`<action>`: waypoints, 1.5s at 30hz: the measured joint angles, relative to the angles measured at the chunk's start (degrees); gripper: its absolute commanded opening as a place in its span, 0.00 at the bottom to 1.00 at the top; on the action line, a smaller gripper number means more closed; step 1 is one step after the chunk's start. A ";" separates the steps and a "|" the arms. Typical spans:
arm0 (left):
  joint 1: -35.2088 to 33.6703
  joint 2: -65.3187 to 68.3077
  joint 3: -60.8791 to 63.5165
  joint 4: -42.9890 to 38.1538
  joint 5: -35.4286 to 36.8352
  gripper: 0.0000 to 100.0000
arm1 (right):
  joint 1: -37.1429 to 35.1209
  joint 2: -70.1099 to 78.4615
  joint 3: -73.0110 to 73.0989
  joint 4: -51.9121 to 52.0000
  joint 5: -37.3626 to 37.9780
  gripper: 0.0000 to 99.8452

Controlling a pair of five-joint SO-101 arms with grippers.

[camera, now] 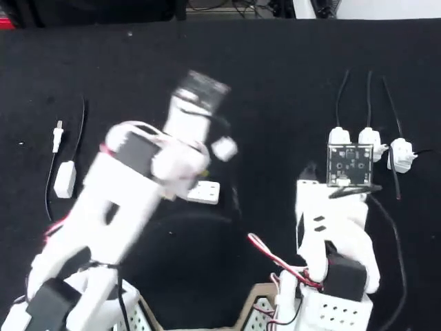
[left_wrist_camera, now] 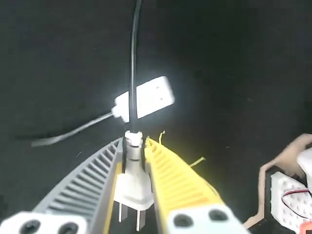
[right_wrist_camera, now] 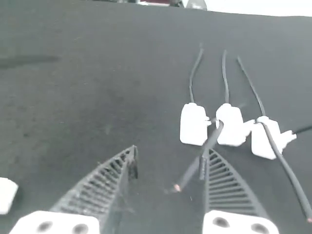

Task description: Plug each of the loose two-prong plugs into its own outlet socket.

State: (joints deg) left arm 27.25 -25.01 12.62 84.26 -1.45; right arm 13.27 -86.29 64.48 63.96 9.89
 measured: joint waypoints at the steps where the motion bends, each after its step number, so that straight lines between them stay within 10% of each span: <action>1: 2.02 0.00 1.67 -2.20 0.00 0.03 | 0.70 0.00 0.97 0.00 0.79 0.19; 8: 10.20 2.55 5.36 -13.19 0.00 0.26 | 1.58 -0.26 7.74 0.00 4.13 0.19; 15: 9.76 3.25 1.76 -8.88 0.53 0.24 | 1.67 -0.26 10.73 -1.49 4.31 0.19; 26: -18.99 -1.41 -5.80 4.40 -4.48 0.23 | -4.40 -0.26 13.27 -4.92 9.76 0.19; 36: -31.65 -0.97 22.24 -13.10 -12.75 0.23 | -21.45 15.03 6.07 3.08 33.67 0.19; 45: -33.76 -0.97 36.40 -30.59 5.19 0.23 | -30.68 29.63 6.07 3.08 54.42 0.19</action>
State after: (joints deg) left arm -6.51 -25.98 49.01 53.67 3.74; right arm -17.41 -56.66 70.55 67.03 64.31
